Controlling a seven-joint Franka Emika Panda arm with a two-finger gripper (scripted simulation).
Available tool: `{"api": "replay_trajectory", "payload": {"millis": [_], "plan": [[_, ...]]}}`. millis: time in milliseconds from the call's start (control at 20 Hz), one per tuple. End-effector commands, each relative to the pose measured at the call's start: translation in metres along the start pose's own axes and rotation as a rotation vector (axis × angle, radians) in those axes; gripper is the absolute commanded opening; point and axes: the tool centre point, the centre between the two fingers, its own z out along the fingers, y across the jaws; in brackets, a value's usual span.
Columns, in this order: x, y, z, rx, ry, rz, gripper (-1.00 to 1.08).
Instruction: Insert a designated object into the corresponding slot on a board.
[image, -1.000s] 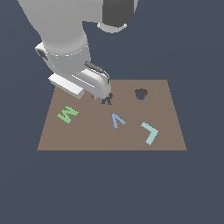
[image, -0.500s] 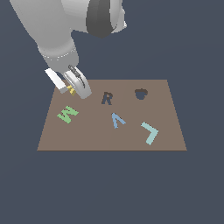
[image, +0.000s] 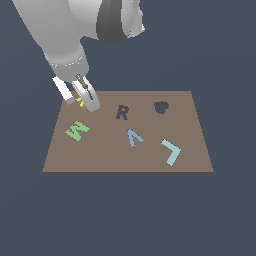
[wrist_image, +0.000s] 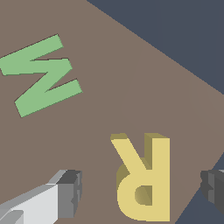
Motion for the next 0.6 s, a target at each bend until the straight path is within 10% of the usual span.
{"api": "replay_trajectory", "payload": {"millis": [0,550], "plan": [[0.0,0.0,0.0,0.0,0.0,0.0,1.0],[0.0,0.0,0.02,0.001,0.0,-0.001,1.0]]}}
